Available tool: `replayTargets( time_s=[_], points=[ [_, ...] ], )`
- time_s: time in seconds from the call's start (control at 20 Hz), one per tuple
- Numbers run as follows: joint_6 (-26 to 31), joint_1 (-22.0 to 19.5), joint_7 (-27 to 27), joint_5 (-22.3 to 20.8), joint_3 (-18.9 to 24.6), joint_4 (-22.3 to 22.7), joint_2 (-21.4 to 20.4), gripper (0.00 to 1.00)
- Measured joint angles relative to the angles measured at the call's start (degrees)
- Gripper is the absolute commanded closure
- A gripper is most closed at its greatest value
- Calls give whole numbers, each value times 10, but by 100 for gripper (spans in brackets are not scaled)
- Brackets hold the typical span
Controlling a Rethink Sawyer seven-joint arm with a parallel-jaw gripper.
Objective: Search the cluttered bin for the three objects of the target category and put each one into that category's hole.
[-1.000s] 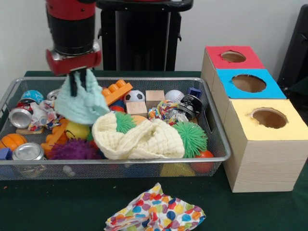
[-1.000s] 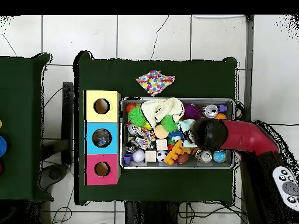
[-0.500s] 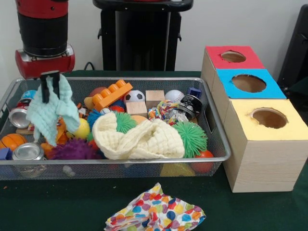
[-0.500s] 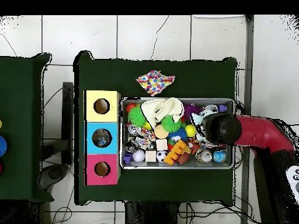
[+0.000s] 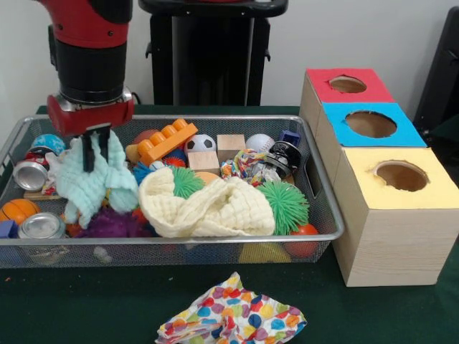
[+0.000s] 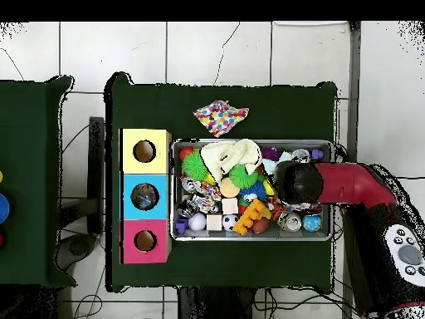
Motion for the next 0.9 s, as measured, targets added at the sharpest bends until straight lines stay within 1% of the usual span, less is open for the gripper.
replayTargets(
  time_s=[0.25, 0.3, 0.6, 0.9],
  points=[
    [-14, 17, 0, -10, 0, 0, 6, 100],
    [-19, 21, 0, -10, 1, 0, 6, 0],
    [-26, 17, 0, -10, 9, 0, 6, 0],
    [-27, 5, 0, -10, 20, 0, 6, 0]
  ],
)
